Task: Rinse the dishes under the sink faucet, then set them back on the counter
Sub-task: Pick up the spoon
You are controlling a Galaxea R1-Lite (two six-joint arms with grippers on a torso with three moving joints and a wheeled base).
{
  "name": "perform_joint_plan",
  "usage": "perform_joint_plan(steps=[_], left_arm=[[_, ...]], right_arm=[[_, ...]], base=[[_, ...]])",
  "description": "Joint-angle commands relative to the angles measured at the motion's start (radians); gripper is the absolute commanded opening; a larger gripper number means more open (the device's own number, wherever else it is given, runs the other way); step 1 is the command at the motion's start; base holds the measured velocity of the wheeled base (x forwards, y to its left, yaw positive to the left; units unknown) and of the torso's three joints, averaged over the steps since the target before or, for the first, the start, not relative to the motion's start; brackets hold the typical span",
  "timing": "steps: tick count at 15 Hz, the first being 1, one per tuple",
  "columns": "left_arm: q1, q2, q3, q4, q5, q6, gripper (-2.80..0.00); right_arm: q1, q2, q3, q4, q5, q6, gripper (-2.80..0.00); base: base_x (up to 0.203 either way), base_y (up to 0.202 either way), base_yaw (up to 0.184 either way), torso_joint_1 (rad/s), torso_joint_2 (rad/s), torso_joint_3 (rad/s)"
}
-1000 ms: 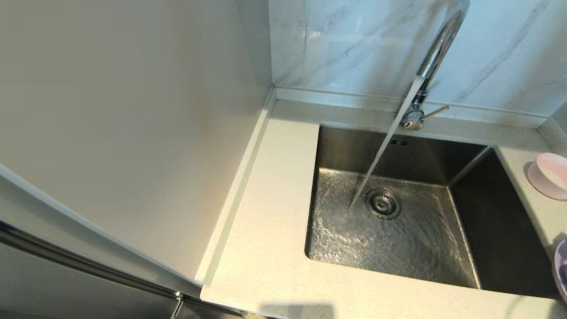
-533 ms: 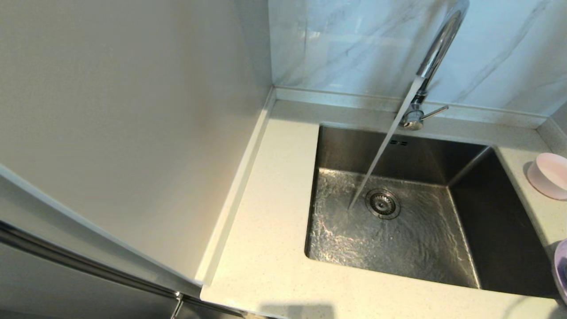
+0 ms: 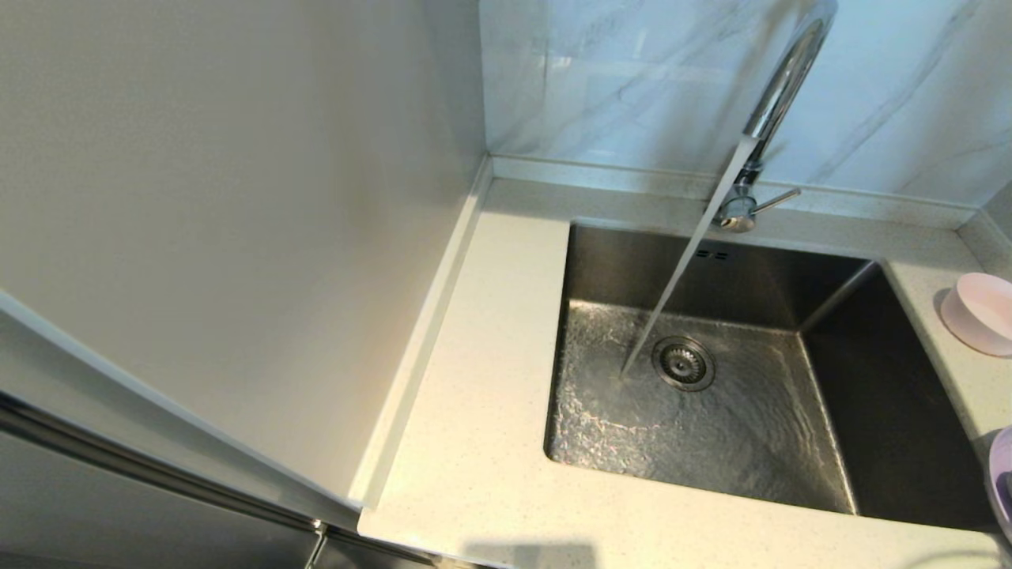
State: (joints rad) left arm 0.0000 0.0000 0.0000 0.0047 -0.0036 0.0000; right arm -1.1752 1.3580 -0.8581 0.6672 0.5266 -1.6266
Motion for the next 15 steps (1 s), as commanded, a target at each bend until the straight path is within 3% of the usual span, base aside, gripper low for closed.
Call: perform_joint_plan(steps=[1, 4, 15], left_arm=[[0.000, 0.000, 0.000, 0.000, 0.001, 0.000, -2.80], [0.000, 0.000, 0.000, 0.000, 0.001, 0.000, -2.80], [0.000, 0.000, 0.000, 0.000, 0.000, 0.000, -2.80]], right_arm=[[0.007, 0.020, -0.010, -0.080, 0.002, 0.044, 0.00], [0.049, 0.065, -0.047, -0.093, -0.038, 0.091, 0.00], [0.087, 0.169, -0.025, -0.100, -0.106, 0.087, 0.00]], base=[[0.000, 0.000, 0.000, 0.000, 0.00, 0.000], [0.000, 0.000, 0.000, 0.000, 0.00, 0.000], [0.000, 0.000, 0.000, 0.000, 0.00, 0.000]])
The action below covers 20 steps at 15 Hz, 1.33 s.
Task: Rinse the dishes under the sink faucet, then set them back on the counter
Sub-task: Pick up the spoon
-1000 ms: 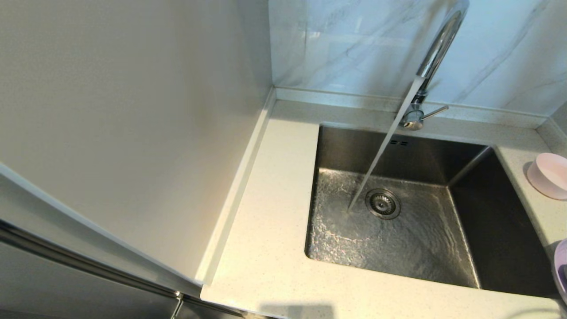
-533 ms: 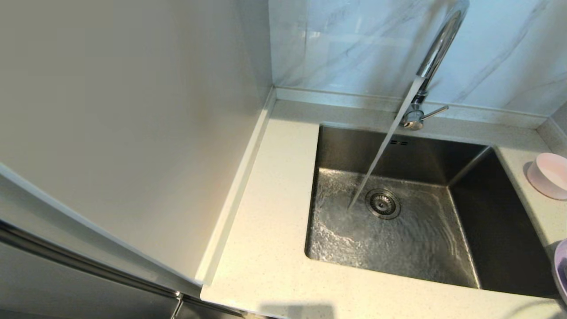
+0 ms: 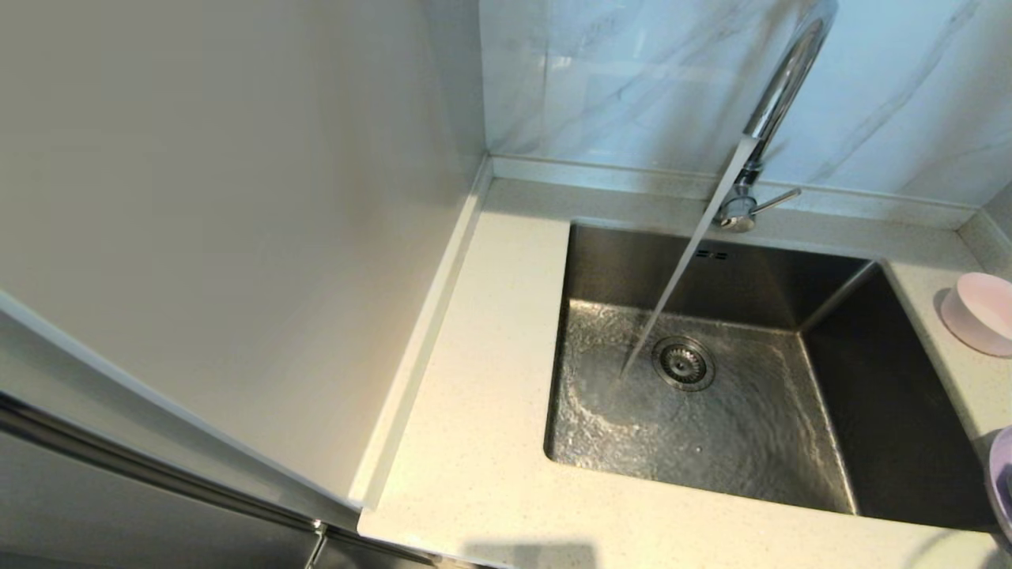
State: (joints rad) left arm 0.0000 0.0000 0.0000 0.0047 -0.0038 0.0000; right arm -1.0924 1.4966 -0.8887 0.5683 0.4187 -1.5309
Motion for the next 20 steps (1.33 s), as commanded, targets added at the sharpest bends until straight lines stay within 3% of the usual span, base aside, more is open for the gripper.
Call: perform_joint_plan(steps=[1, 7, 11, 20], left_arm=[[0.000, 0.000, 0.000, 0.000, 0.001, 0.000, -2.80], [0.000, 0.000, 0.000, 0.000, 0.001, 0.000, -2.80], [0.000, 0.000, 0.000, 0.000, 0.000, 0.000, -2.80], [0.000, 0.000, 0.000, 0.000, 0.001, 0.000, -2.80]], right_arm=[[0.005, 0.037, 0.007, -0.015, -0.010, -0.009, 0.00], [0.006, 0.074, 0.012, -0.028, -0.034, -0.009, 0.00], [0.006, 0.094, 0.056, -0.125, -0.037, -0.008, 0.00], [0.028, 0.109, 0.057, -0.127, -0.047, -0.006, 0.00]], base=[[0.000, 0.000, 0.000, 0.000, 0.00, 0.000], [0.000, 0.000, 0.000, 0.000, 0.00, 0.000], [0.000, 0.000, 0.000, 0.000, 0.00, 0.000], [0.000, 0.000, 0.000, 0.000, 0.00, 0.000]])
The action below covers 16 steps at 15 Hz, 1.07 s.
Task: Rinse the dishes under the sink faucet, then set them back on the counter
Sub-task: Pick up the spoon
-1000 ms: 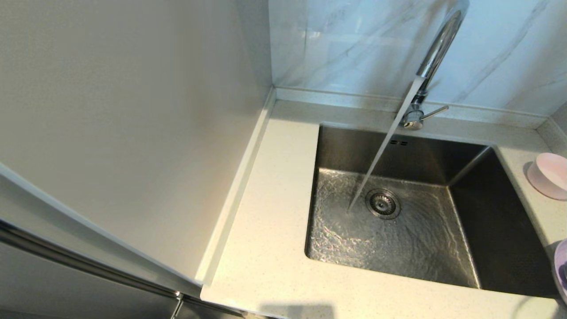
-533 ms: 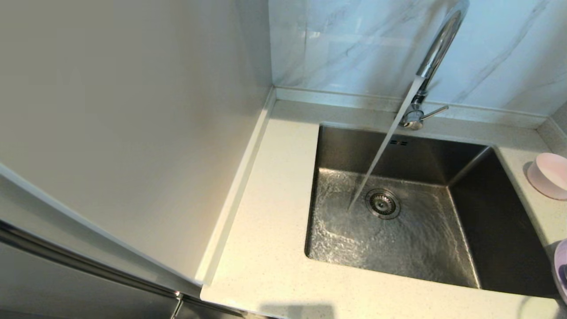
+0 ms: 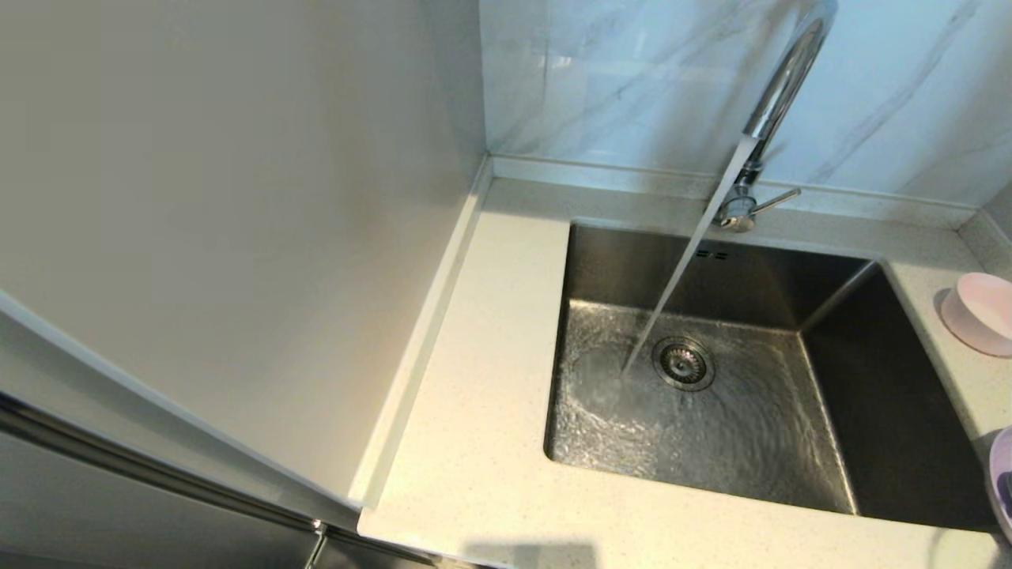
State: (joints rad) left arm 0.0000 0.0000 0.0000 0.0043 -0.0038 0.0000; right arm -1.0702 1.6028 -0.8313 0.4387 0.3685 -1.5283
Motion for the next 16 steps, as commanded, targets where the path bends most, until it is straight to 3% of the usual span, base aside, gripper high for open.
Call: perform_joint_plan(steps=[1, 10, 16], left_arm=[[0.000, 0.000, 0.000, 0.000, 0.000, 0.000, -2.80], [0.000, 0.000, 0.000, 0.000, -0.001, 0.000, -2.80], [0.000, 0.000, 0.000, 0.000, -0.001, 0.000, -2.80]], right_arm=[[0.007, 0.006, -0.002, 0.003, 0.003, -0.007, 0.00], [0.017, 0.034, -0.060, 0.012, 0.004, 0.004, 0.00], [0.029, 0.089, -0.164, 0.122, 0.000, 0.004, 0.00]], base=[[0.000, 0.000, 0.000, 0.000, 0.00, 0.000], [0.000, 0.000, 0.000, 0.000, 0.00, 0.000], [0.000, 0.000, 0.000, 0.000, 0.00, 0.000]])
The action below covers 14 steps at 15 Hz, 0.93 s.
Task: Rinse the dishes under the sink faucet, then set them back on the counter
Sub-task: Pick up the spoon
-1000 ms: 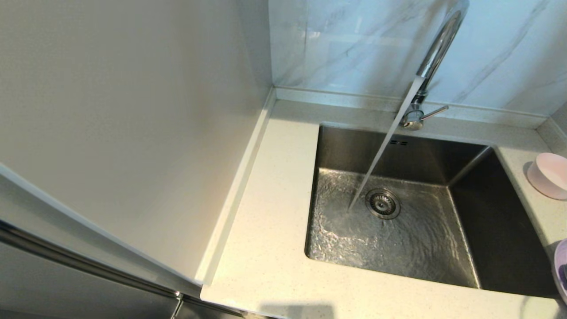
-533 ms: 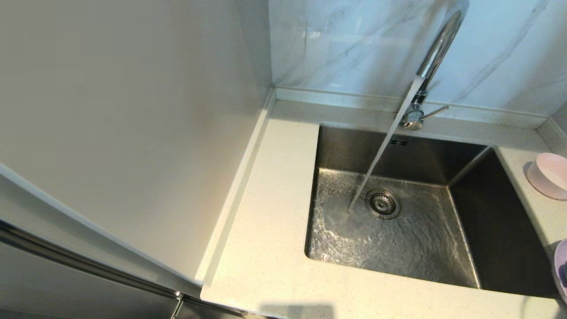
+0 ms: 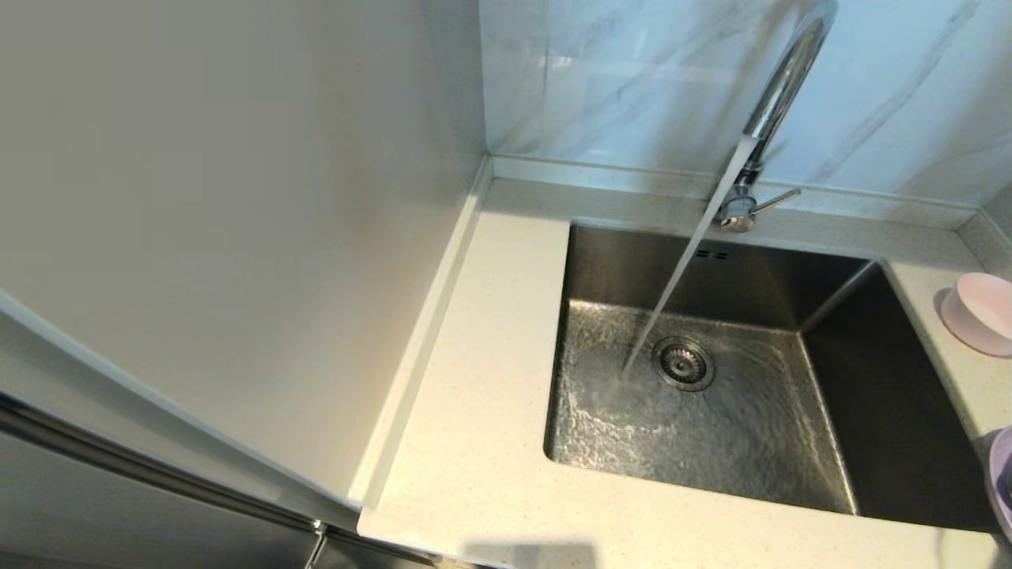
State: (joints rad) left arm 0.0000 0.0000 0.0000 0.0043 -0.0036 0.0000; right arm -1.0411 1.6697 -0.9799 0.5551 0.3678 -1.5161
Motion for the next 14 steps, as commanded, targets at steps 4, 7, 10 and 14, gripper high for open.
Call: perform_joint_plan(steps=[4, 7, 10, 14], left_arm=[[0.000, 0.000, 0.000, 0.000, 0.000, 0.000, -2.80], [0.000, 0.000, 0.000, 0.000, 0.001, 0.000, -2.80], [0.000, 0.000, 0.000, 0.000, 0.001, 0.000, -2.80], [0.000, 0.000, 0.000, 0.000, 0.001, 0.000, -2.80]], right_arm=[[0.000, 0.040, -0.017, 0.016, -0.017, -0.010, 0.00], [-0.001, 0.047, -0.011, 0.016, -0.020, -0.012, 0.00], [-0.001, 0.048, -0.001, 0.016, -0.024, -0.013, 0.00], [-0.001, 0.050, 0.007, 0.016, -0.024, -0.015, 0.00]], base=[[0.000, 0.000, 0.000, 0.000, 0.00, 0.000], [0.000, 0.000, 0.000, 0.000, 0.00, 0.000], [0.000, 0.000, 0.000, 0.000, 0.00, 0.000], [0.000, 0.000, 0.000, 0.000, 0.00, 0.000]])
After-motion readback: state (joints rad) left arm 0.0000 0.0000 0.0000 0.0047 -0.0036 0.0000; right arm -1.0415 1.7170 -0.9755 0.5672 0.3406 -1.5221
